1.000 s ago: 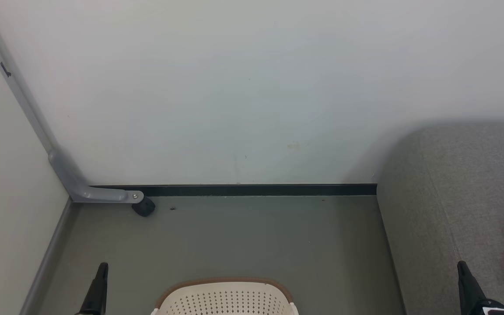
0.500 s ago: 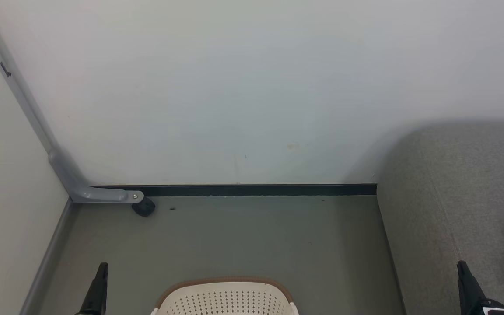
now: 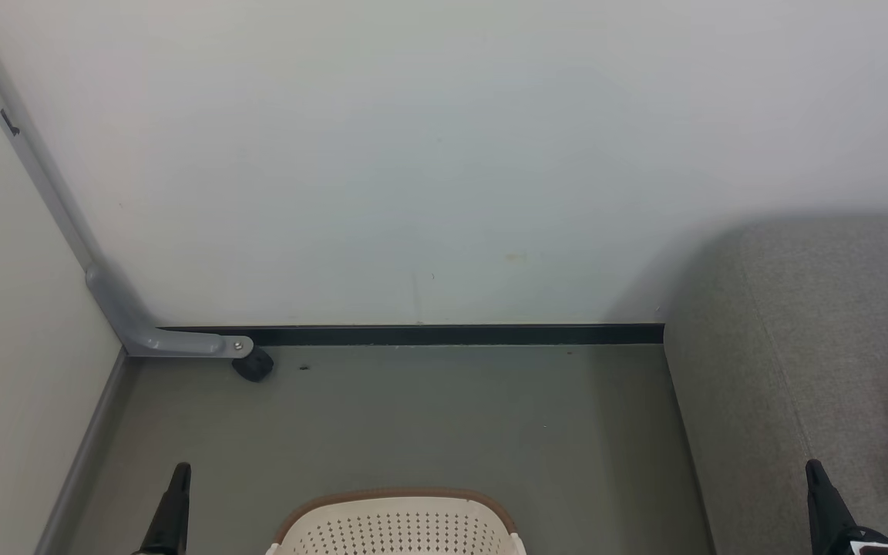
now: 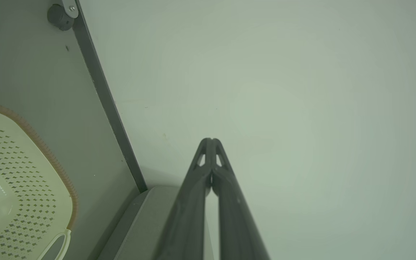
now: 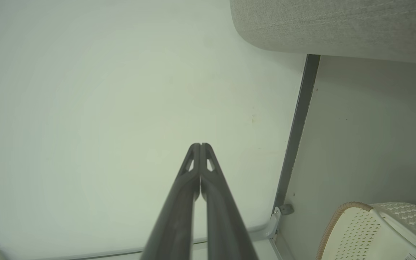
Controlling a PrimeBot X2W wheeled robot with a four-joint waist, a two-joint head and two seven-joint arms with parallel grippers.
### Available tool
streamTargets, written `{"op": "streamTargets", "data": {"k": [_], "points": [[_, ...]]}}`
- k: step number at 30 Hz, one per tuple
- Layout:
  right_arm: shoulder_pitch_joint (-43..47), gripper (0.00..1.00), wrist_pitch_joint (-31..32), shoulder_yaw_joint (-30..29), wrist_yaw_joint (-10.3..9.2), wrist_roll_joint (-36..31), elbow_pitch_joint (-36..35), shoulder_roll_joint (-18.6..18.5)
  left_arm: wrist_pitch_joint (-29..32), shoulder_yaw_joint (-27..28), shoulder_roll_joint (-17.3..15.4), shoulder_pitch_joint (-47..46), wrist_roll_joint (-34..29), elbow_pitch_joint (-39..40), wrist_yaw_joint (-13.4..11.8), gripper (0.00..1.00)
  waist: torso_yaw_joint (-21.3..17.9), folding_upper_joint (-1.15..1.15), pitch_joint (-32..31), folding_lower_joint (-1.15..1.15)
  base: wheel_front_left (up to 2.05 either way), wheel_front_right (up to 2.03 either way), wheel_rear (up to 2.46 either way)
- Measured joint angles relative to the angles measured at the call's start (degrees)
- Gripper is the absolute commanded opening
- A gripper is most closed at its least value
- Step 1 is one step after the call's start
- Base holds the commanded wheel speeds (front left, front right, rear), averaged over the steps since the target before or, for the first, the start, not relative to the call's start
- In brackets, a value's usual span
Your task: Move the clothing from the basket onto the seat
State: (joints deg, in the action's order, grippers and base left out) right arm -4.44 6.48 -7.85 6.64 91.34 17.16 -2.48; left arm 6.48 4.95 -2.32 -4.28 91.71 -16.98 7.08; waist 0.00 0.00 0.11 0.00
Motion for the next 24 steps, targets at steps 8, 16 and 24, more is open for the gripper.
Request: {"op": "streamTargets", "data": {"k": [8, 16, 24], "points": [[0.0, 0.00, 0.0, 0.0, 0.00, 0.0, 0.0, 0.0, 0.0, 0.0, 0.0, 0.0, 0.0, 0.0, 0.0, 0.00, 0.0, 0.00, 0.0, 0.00, 0.00, 0.00, 0.00], [0.0, 0.00, 0.0, 0.0, 0.00, 0.0, 0.0, 0.0, 0.0, 0.0, 0.0, 0.0, 0.0, 0.0, 0.0, 0.00, 0.0, 0.00, 0.0, 0.00, 0.00, 0.00, 0.00], [0.0, 0.00, 0.0, 0.0, 0.00, 0.0, 0.0, 0.0, 0.0, 0.0, 0.0, 0.0, 0.0, 0.0, 0.0, 0.00, 0.0, 0.00, 0.0, 0.00, 0.00, 0.00, 0.00]]}}
